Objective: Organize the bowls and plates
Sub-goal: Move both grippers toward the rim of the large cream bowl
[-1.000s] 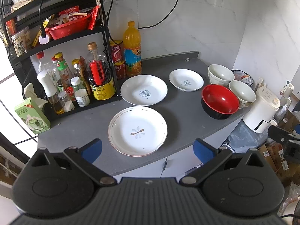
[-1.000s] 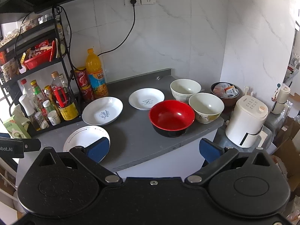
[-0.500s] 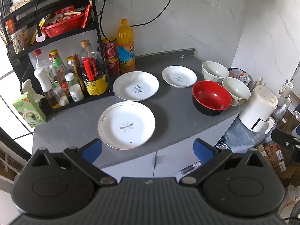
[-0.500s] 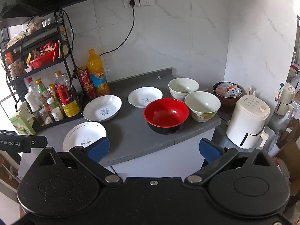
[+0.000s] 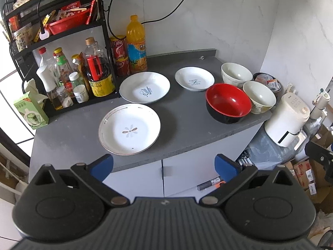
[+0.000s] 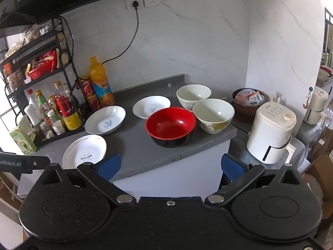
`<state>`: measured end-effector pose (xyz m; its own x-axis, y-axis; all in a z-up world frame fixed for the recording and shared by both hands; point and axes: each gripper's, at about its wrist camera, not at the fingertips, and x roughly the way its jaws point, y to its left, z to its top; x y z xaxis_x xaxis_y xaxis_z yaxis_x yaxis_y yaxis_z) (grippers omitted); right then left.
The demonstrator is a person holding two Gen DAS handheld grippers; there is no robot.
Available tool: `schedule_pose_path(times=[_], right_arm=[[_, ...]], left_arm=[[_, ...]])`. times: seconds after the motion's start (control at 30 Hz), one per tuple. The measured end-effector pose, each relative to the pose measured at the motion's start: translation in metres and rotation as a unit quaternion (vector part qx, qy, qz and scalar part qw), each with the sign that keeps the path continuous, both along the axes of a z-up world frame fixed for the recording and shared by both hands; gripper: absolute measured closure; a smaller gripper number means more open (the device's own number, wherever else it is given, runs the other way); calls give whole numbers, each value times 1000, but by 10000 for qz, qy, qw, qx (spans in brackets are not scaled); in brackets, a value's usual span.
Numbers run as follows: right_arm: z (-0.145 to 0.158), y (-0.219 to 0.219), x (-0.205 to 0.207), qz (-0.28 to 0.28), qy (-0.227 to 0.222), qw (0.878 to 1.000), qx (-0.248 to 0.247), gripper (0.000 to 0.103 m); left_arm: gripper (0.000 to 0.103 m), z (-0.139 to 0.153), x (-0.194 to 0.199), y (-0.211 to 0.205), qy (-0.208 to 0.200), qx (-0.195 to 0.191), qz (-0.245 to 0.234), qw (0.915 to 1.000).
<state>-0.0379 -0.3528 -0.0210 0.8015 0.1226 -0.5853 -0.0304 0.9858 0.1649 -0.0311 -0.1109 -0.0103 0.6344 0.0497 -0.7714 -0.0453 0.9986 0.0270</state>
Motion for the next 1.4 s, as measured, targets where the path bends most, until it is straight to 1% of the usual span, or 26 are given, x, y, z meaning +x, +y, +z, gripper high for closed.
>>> schedule_pose_path(times=[0.17, 0.37, 0.53, 0.6, 0.7, 0.8, 0.93, 1.03, 1.13, 1.17, 1.23, 1.33, 1.4], right_arm=[[-5, -12, 7, -142, -37, 9999, 17, 0], [-12, -25, 22, -367, 10, 9992, 141, 0], [-21, -27, 43, -545, 6, 9985, -56, 0], [-26, -29, 55, -617, 49, 9981, -27, 0], [-32, -31, 72, -744, 104, 9972, 31, 0], [-39, -33, 92, -794, 170, 9966, 102, 0], [-50, -34, 121, -908, 320, 9952, 162, 7], [-57, -36, 138, -1097, 398, 9928, 266, 9], [-62, -40, 152, -1306, 486, 9899, 279, 14], [-65, -41, 155, -1383, 518, 9885, 315, 15], [-69, -42, 162, -1475, 576, 9866, 391, 20], [-74, -44, 173, -1601, 630, 9842, 424, 26], [-76, -46, 177, -1695, 661, 9822, 464, 28]], left_arm=[[0, -2, 7, -10, -19, -40, 64, 10000], [0, -10, 31, -17, 46, -199, 71, 9998], [1, -18, 65, -23, 15, -268, 25, 9996], [1, -21, 81, -25, -24, -302, -51, 9995], [1, -27, 108, -29, -47, -255, -169, 9995], [1, -35, 138, -32, -8, -337, -226, 9992], [2, -43, 177, -37, -4, -190, -290, 9994], [3, -51, 207, -39, 126, -296, -459, 9984], [3, -58, 232, -45, 175, -227, -626, 9976], [3, -60, 238, -47, 205, -226, -682, 9972], [3, -63, 252, -50, 245, -254, -800, 9962], [3, -68, 268, -56, 227, -200, -968, 9948], [3, -69, 279, -63, 205, -172, -1107, 9935]])
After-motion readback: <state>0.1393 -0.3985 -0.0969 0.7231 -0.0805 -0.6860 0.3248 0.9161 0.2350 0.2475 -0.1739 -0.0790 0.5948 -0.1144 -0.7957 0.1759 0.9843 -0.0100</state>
